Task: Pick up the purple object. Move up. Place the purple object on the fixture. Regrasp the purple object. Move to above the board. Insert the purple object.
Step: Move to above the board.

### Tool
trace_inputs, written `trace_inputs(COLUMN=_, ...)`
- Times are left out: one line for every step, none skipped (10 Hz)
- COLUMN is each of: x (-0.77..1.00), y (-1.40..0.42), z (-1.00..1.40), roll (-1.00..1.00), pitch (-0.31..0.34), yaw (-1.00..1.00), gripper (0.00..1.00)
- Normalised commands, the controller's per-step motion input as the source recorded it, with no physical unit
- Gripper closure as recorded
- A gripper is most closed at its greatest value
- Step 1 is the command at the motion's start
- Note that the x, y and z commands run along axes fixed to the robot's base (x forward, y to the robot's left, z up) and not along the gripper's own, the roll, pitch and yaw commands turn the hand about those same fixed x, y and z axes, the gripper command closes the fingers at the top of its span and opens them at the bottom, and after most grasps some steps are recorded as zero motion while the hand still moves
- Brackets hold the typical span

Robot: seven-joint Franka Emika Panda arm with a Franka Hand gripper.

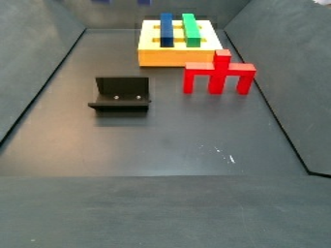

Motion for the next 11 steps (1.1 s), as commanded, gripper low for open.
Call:
trace_inputs(x=0.02, y=-0.01, z=0.22, roll=0.01, pitch=0.080, yaw=0.02, gripper=1.00)
trace_inputs(x=-0.99, y=-1.40, z=0.31, roll=-1.00, pitch=0.188, yaw=0.03, gripper=1.00)
trace_inputs(x=-1.00, y=-1.40, z=0.30, roll=-1.00, pitch=0.185, yaw=0.03, gripper=1.00)
trace_inputs(x=-1.06, y=-1.40, z=0.32, roll=-1.00, pitch=0.165, yaw=0.05, gripper=1.00)
trace_inputs(x=-1.07, y=-1.40, z=0.29, roll=-1.00, pitch=0.163, yaw=0.06, gripper=1.00)
trace_inputs(x=-1.06, y=-1.40, z=0.29, roll=-1.00, pitch=0.156, yaw=0.07, gripper=1.00)
trace_inputs(x=-0.68, y=-0.84, z=0.18, roll=-1.00, pitch=0.146, yaw=0.09, gripper=1.00)
trace_inputs(x=-0.38, y=-0.43, z=0.10, roll=-1.00, pitch=0.133, yaw=0.10, gripper=1.00)
trace_inputs(x=-0.11, y=-0.08, z=0.01, roll=-1.00, pitch=0.110, yaw=0.10, gripper=1.00)
trace_inputs(x=-0.09, y=-0.06, z=0.02, roll=-1.00, pitch=0.098, yaw=0.10, gripper=1.00)
trace_inputs(x=-0.09, y=-0.02, z=0.01, roll=-1.00, pitch=0.054, yaw=0.10, gripper=1.00)
